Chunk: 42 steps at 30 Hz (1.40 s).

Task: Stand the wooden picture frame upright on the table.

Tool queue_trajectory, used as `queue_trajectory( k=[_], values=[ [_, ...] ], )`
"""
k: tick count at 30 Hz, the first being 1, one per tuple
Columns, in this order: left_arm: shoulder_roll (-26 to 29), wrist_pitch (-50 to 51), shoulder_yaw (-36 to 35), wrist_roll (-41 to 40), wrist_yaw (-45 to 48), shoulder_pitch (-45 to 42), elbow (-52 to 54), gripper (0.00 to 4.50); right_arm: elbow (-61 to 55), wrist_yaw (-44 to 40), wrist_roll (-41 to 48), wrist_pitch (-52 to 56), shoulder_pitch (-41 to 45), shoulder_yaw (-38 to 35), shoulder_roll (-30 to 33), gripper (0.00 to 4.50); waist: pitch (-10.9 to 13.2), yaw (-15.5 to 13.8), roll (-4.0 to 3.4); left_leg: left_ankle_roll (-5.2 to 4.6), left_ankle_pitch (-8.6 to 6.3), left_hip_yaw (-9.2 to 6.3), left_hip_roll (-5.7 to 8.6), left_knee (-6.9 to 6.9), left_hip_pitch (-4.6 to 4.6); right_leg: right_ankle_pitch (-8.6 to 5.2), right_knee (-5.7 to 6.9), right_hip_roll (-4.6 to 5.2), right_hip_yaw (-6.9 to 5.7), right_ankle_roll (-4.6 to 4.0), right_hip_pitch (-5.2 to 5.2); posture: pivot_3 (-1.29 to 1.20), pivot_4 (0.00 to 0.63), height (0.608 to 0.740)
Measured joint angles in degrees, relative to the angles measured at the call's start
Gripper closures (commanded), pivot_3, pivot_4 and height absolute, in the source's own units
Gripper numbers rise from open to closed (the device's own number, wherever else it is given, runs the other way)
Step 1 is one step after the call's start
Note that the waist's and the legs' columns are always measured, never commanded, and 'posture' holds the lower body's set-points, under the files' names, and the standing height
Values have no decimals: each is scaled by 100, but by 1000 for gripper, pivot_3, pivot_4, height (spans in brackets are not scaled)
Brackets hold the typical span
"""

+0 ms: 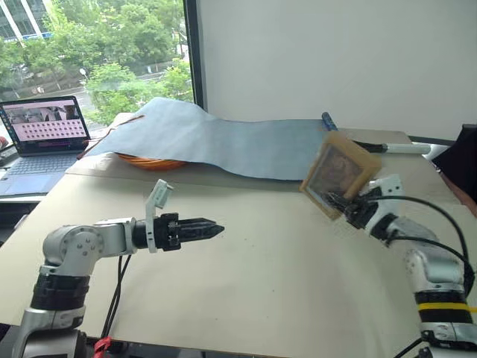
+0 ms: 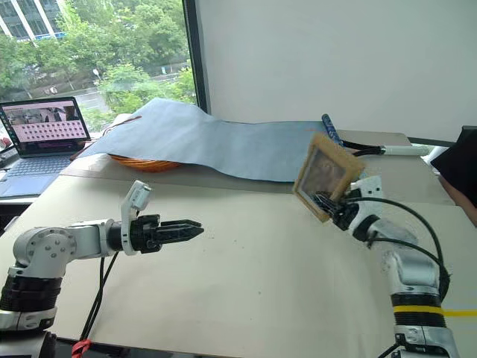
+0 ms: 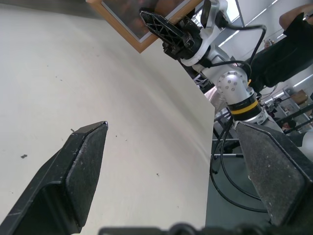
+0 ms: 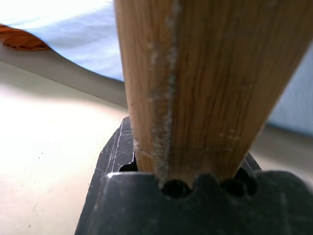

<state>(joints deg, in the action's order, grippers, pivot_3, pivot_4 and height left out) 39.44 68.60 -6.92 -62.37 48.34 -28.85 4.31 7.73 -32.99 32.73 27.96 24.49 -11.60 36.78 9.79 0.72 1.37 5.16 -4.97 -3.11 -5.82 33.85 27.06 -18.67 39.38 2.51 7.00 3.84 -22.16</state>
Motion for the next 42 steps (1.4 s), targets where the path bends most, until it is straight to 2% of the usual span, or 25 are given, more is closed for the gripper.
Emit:
queue_trajectory(
  k=[4, 12, 21, 28, 30, 31, 33, 37, 42],
  values=[
    [-102, -3, 1, 74, -18, 24, 38, 0, 222, 102, 421, 1187, 45, -383, 174, 3251, 1, 6, -1, -1, 0, 1, 0, 0, 0, 0, 0, 0, 1, 0, 0, 0, 150, 694],
    [-243, -15, 13, 248, -82, 23, 45, 0, 381, 19, 1088, 2467, 157, -798, 122, 3256, 2, 28, -4, -2, -1, 1, 0, 1, -1, -1, 0, -1, 1, 1, 0, 0, 150, 694],
    [-309, -12, 15, 354, -93, 20, 45, 0, -195, -646, 1069, 2449, -309, -467, 50, 3262, 0, 24, -1, -3, -1, 0, 0, 2, -1, -2, -3, -1, 0, 3, 2, 0, 150, 694],
    [-364, -12, 57, 410, -92, 3, 45, 0, -540, -1230, 468, 1477, -681, -12, 76, 3268, -1, 140, -1, -4, -2, 0, 0, -1, -6, -3, -2, -2, 0, 3, 4, 0, 150, 694],
    [-375, -12, 76, 427, -90, -29, 45, 0, -586, -1346, 312, 1171, -772, 86, 76, 2253, -1, 157, -1, -4, -2, 0, 0, 0, -7, -3, -2, -2, 0, 3, 5, 0, 150, 694],
    [-378, -12, 86, 442, -88, -53, 45, 0, -586, -1457, 211, 1140, -822, 193, 122, 2063, -3, 164, 2, -4, -2, -1, -1, -1, -9, -3, -2, -2, -1, 3, 6, 0, 150, 694],
    [-382, -12, 99, 462, -76, -80, 42, 0, -495, -1549, 96, 1127, -1041, 438, 53, 1364, -3, 164, 4, -4, -2, -1, 0, 0, -7, -3, -2, -2, 0, 3, 5, 0, 150, 694],
    [-379, -38, 129, 571, 1, -136, 22, 0, -505, -1664, 115, 984, -1104, 369, -17, 24, -2, 174, -2, -5, -1, -1, 0, 3, -8, -2, -2, -2, 2, 3, 6, 0, 150, 694],
    [-337, -276, 125, 728, 105, -64, 43, 0, -617, -1352, 11, 721, -1441, -129, -13, 24, -2, 99, -2, -5, -1, 1, 1, 1, -5, -3, -4, -1, 2, 3, 4, 0, 150, 694]
  ],
)
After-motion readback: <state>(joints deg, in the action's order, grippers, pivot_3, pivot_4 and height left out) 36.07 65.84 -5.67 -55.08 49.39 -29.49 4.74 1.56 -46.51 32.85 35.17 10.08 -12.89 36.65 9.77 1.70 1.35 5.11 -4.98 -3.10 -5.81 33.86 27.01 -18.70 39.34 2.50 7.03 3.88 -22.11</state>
